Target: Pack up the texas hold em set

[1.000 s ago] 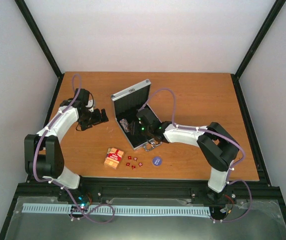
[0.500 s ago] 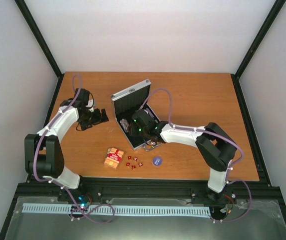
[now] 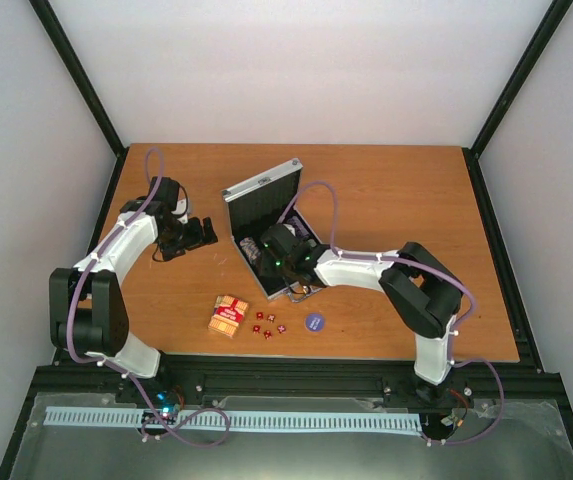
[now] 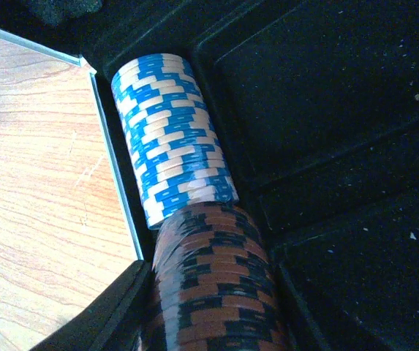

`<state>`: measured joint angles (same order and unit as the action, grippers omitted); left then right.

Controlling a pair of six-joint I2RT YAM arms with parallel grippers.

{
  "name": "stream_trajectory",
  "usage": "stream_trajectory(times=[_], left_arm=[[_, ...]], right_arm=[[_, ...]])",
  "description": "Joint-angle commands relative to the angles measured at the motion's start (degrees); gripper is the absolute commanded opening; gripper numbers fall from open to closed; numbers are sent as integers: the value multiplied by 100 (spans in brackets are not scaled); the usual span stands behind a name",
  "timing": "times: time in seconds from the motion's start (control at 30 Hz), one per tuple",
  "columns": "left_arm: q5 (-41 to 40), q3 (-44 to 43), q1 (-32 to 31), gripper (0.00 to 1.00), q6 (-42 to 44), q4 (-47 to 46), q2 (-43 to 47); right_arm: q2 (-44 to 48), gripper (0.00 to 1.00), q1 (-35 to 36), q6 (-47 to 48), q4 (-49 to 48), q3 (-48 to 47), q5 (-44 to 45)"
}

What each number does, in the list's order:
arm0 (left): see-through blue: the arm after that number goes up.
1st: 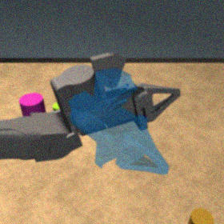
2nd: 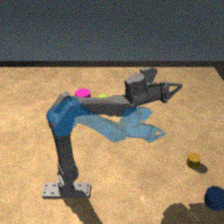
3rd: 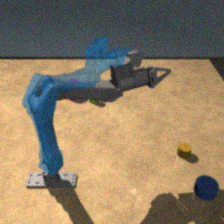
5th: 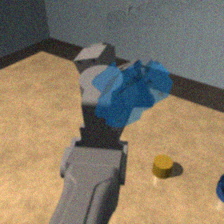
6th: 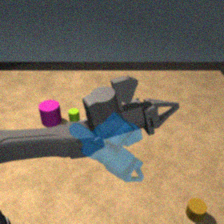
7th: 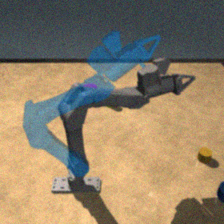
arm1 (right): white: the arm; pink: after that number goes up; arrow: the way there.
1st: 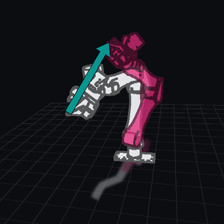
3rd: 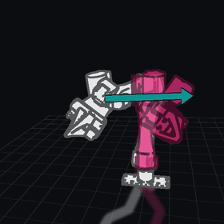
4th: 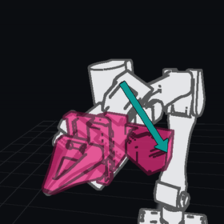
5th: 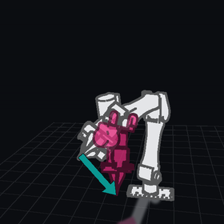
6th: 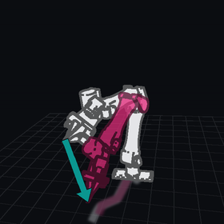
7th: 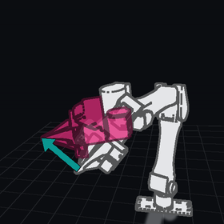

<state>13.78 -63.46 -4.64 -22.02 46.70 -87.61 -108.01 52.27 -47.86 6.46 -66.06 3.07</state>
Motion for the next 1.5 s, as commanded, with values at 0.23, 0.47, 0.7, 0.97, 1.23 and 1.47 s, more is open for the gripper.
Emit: stream_trajectory(times=[0.23, 0.47, 0.7, 0.97, 1.23, 1.47], left_arm=[[81, -50, -30, 100, -15, -73, -119], [59, -61, -28, 100, -6, -47, -101], [50, -179, -31, 100, 4, 12, -139], [6, -193, -28, 100, 7, 65, -100], [-21, -208, -29, 100, 6, 118, -69], [-161, -348, -28, 100, -68, 208, -214]], right_arm=[[-425, 36, 63, -123, -460, -284, -234], [-385, 67, 116, 137, -135, -408, -381], [-151, 75, 135, 460, 238, -460, -332], [474, 87, 141, 1267, 1528, -778, 229], [835, 100, 143, 2004, 3517, -1286, 243], [1038, 100, 221, 2630, 4487, -1346, -533]])
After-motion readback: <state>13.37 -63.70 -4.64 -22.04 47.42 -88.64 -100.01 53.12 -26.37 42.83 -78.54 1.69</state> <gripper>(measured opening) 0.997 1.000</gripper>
